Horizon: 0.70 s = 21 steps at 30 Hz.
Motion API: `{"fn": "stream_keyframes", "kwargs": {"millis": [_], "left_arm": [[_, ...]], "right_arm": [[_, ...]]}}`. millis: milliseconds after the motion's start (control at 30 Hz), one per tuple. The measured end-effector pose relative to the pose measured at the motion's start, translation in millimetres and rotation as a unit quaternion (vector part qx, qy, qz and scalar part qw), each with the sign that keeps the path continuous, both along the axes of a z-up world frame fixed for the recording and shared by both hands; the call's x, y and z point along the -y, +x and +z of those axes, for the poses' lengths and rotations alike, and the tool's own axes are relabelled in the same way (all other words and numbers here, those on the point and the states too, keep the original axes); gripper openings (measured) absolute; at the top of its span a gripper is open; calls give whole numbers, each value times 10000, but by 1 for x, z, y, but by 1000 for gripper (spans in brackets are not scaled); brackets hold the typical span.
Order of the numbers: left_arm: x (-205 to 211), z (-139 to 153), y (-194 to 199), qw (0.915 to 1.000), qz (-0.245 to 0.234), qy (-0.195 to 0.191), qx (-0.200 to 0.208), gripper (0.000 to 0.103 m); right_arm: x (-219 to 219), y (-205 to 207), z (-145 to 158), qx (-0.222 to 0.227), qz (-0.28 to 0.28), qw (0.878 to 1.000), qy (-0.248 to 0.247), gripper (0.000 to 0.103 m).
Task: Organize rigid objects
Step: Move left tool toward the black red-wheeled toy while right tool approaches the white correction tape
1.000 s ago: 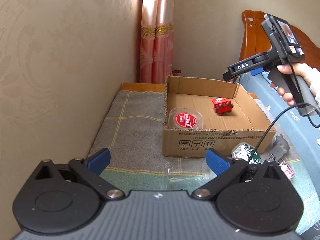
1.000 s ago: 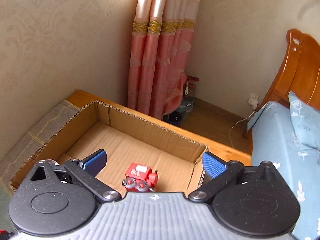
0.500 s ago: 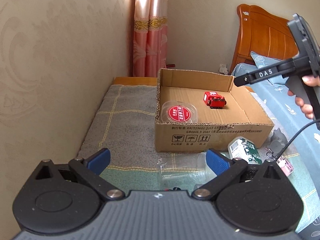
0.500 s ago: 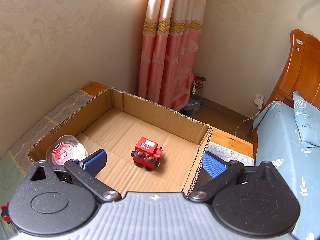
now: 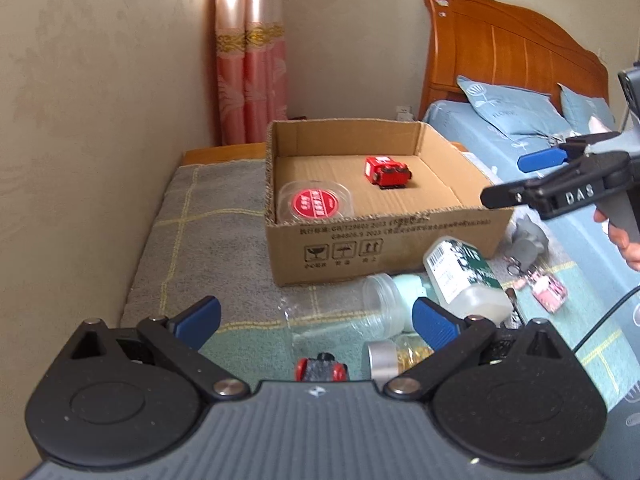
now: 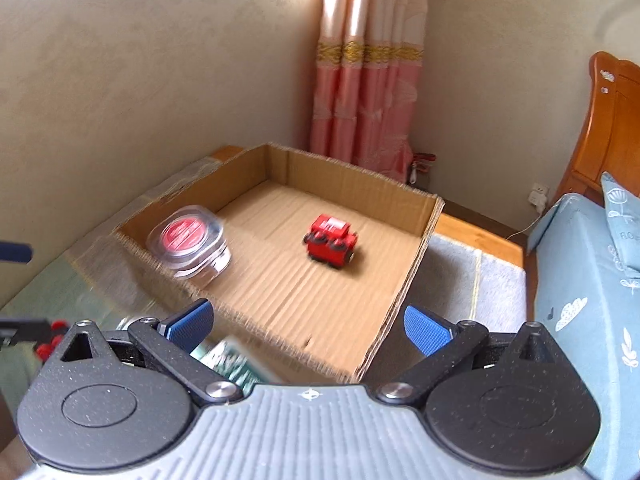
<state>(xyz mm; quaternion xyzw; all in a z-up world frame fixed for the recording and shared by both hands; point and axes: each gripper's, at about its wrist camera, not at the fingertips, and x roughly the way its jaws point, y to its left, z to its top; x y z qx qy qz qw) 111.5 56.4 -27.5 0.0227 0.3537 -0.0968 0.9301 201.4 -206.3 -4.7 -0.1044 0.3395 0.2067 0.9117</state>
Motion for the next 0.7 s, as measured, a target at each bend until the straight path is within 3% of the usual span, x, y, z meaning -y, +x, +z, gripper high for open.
{"fn": "stream_keyframes", "kwargs": {"millis": [300,700], "left_arm": [[0,-25,-13,9989,-269,92,-363,101],[-26,-61,-12,9961,279,140,-823,101]], "right_arm": [[2,-50,-40,-367,440,9983,120,103],[3,-70,-68,-619,393,9973,-46,103]]}}
